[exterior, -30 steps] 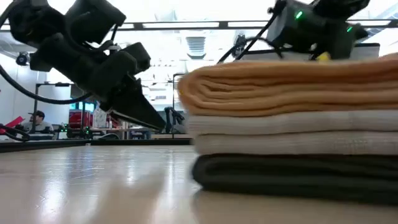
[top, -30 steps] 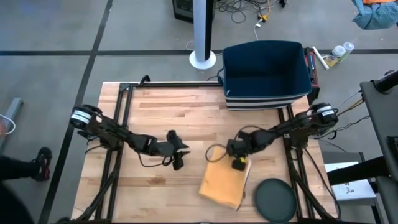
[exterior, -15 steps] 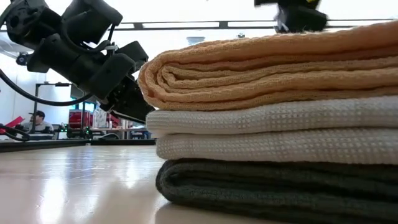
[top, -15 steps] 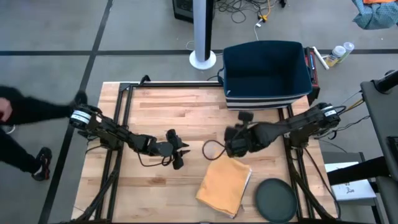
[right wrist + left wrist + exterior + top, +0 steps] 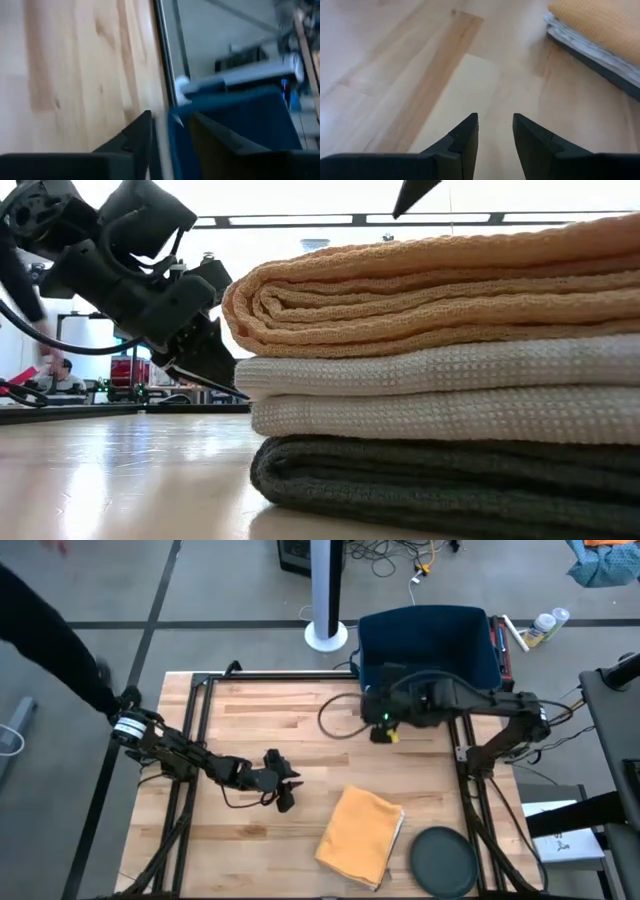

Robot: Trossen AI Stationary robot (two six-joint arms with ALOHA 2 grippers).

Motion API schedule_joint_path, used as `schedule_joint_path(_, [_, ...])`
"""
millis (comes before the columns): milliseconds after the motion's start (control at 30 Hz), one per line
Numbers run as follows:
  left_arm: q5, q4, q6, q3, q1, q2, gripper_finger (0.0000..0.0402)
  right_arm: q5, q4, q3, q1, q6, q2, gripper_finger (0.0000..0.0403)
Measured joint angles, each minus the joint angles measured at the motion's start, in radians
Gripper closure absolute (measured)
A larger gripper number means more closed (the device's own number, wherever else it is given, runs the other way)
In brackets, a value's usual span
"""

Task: Fold kitchen towel into neat rectangle
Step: Move the blue laundry bin to top center

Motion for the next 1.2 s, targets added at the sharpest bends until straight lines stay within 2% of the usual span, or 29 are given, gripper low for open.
schedule_joint_path(100, [0.02, 0.001, 0.0, 0.0, -0.001, 0.0, 0.0287, -0.05, -0.086, 0.002, -0.085, 0.014, -0.02, 0.0236])
schedule_joint_path(233, [0.022, 0.001, 0.0, 0.0, -0.003, 0.0, 0.0287, -0.239, -0.179, -0.002, -0.189, 0.077, -0.033, 0.0223])
schedule_joint_path(433, [0.022, 0.006, 0.001, 0.0, -0.002, 0.0, 0.0287, -0.249, -0.21, -0.071, -0.288, -0.001, -0.023, 0.0233])
schedule_joint_path(633, [0.022, 0.005, 0.0, 0.0, -0.002, 0.0, 0.0287, -0.275, -0.137, -0.156, -0.351, -0.075, 0.0, 0.0254])
schedule_joint_path(733, [0.021, 0.005, 0.0, 0.0, -0.002, 0.0, 0.0287, -0.356, -0.084, -0.165, -0.356, -0.103, 0.019, 0.0286])
schedule_joint_path(833, [0.021, 0.005, 0.0, 0.0, -0.002, 0.0, 0.0287, -0.437, -0.033, -0.166, -0.342, -0.108, 0.053, 0.0339])
schedule_joint_path(933, [0.021, 0.003, 0.001, 0.0, -0.003, -0.009, 0.0287, -0.453, -0.013, -0.165, -0.317, -0.125, 0.087, 0.0391])
schedule_joint_path(1033, [0.019, 0.005, 0.037, 0.008, -0.02, -0.051, 0.0287, -0.44, 0.008, -0.16, -0.272, -0.127, 0.119, 0.0394])
schedule_joint_path(1200, [0.019, 0.004, 0.121, 0.016, -0.065, -0.192, 0.0287, -0.451, 0.11, -0.096, -0.161, -0.163, 0.173, 0.0399])
